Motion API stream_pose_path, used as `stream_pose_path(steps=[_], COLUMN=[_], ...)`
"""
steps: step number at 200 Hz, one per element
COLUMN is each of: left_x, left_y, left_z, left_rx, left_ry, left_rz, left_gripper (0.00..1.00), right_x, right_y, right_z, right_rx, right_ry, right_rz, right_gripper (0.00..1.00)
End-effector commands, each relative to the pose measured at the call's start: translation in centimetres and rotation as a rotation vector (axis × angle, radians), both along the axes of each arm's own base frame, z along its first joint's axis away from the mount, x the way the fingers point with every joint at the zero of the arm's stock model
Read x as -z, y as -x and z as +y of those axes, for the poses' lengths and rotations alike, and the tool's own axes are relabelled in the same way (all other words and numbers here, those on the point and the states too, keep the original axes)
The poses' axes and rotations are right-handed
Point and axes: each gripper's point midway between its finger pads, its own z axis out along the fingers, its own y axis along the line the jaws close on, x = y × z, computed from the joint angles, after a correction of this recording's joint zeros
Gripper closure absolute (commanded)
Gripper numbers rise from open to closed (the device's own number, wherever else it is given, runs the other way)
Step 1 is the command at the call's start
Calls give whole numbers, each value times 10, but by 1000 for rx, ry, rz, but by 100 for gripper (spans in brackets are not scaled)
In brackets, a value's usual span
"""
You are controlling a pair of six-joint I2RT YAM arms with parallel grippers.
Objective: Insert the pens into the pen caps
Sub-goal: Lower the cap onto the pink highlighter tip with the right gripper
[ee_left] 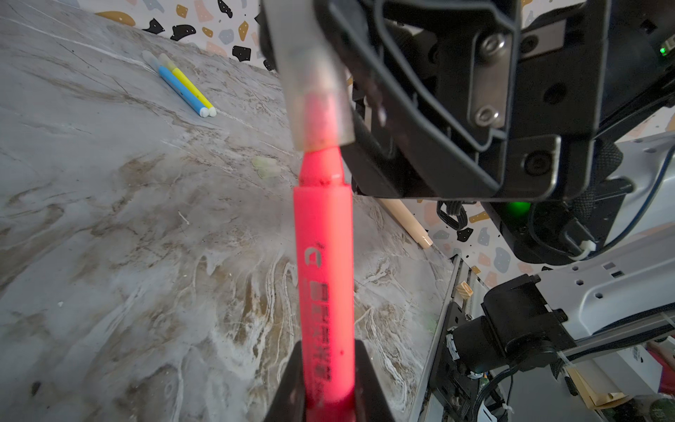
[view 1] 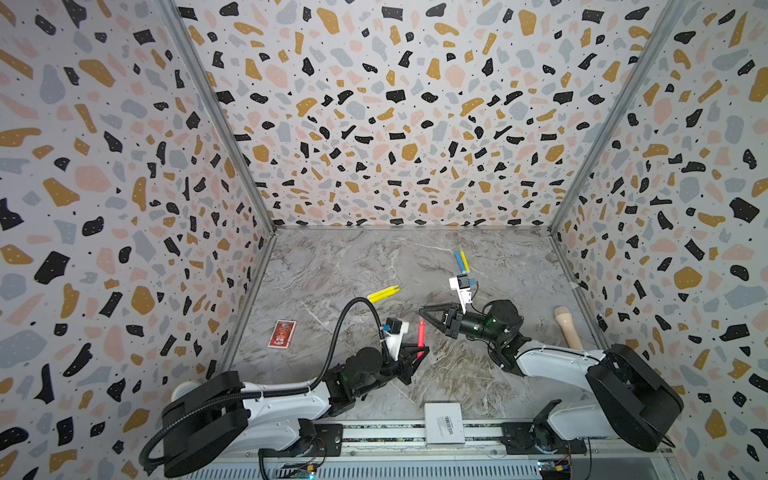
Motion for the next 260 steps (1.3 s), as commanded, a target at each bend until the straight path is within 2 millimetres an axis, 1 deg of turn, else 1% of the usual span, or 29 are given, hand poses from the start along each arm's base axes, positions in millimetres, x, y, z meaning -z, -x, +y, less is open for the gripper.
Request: stream_pose_path(steps=[1, 17, 42, 61, 75, 97, 124, 138, 148, 168, 188, 206, 232, 260], left_x=[-40, -45, -52, -51, -51, -50, -50, -48, -48, -47, -44, -43, -42, -39], left_y=[-5, -5, -6, -7, -8, -8, -7, -7, -7, -7, -7, -6, -6, -6], left_z=[-3, 0, 4, 7, 8, 10, 10, 10, 10, 11, 12, 12, 12, 12], left_rx=[-19, -26, -41, -55, -59, -64, -59, -57, -57, -57, -56, -55, -54, -52], left_ry=[109, 118, 119, 98, 88, 83, 69, 51, 43, 37, 30, 27, 27, 14], left_rz=[-62, -70, -91, -102, -107, -109, -115, -119, -123, -124, -123, -121, -120, -118], left_gripper=[100, 100, 100, 100, 100, 100, 100, 100, 100, 100, 100, 100, 100, 100], right_x=[-7, -4, 2, 12, 11, 5, -13, -24, -27, -40, -49, -49, -42, -39], right_y=[19, 26, 39, 44, 46, 45, 36, 27, 14, 1, -3, -6, -5, -3], right_z=[3, 5, 7, 6, 2, -3, -11, -15, -18, -16, -8, 1, 15, 23], right_rx=[-54, -69, -93, -92, -83, -54, 20, 53, 89, 96, 67, 37, 7, -10], right_ry=[-24, -18, 9, 47, 50, 76, 108, 131, 179, 231, 245, 254, 286, 287], right_rz=[-30, -38, -78, -92, -104, -134, -183, -196, -181, -192, -197, -182, -178, -172], right_gripper=[91, 85, 71, 62, 57, 56, 52, 49, 48, 45, 43, 43, 45, 46])
